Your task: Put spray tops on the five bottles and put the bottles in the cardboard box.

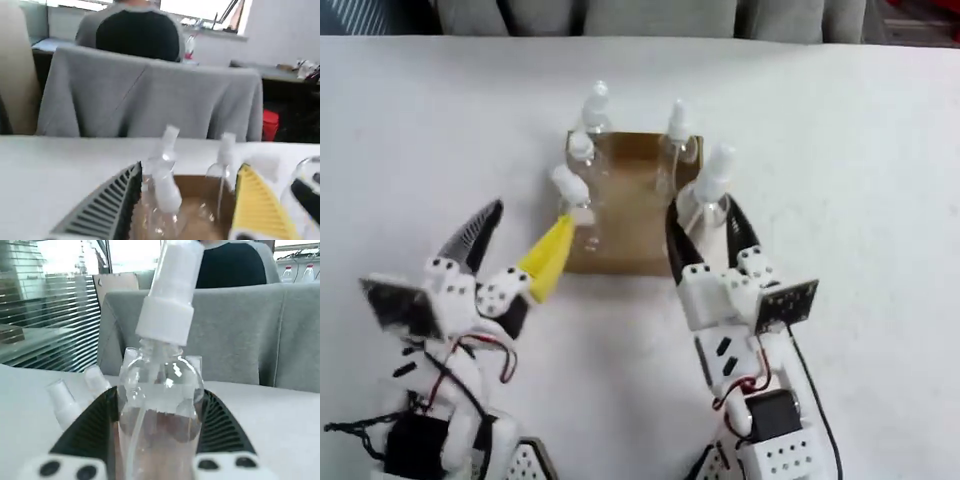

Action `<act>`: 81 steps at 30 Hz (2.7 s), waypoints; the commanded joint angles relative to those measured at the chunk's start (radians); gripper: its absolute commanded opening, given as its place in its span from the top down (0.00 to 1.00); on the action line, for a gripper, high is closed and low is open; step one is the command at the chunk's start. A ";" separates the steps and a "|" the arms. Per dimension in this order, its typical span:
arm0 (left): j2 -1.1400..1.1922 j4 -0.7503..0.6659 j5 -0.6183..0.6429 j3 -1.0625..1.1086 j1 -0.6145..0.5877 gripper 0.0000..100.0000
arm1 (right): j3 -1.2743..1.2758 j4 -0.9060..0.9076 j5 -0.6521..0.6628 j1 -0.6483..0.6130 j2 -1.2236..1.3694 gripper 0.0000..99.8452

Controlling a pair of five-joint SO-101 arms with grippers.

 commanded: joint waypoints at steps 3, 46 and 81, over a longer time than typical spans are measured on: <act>-0.062 0.040 -0.003 0.124 -0.113 0.71 | 0.009 -0.117 0.002 0.010 -0.010 0.99; -0.059 0.020 -0.011 0.462 -0.205 0.95 | -0.359 -1.092 0.069 0.010 1.417 0.99; -0.059 0.020 -0.011 0.462 -0.205 0.95 | -0.539 -1.537 0.075 0.013 2.074 0.99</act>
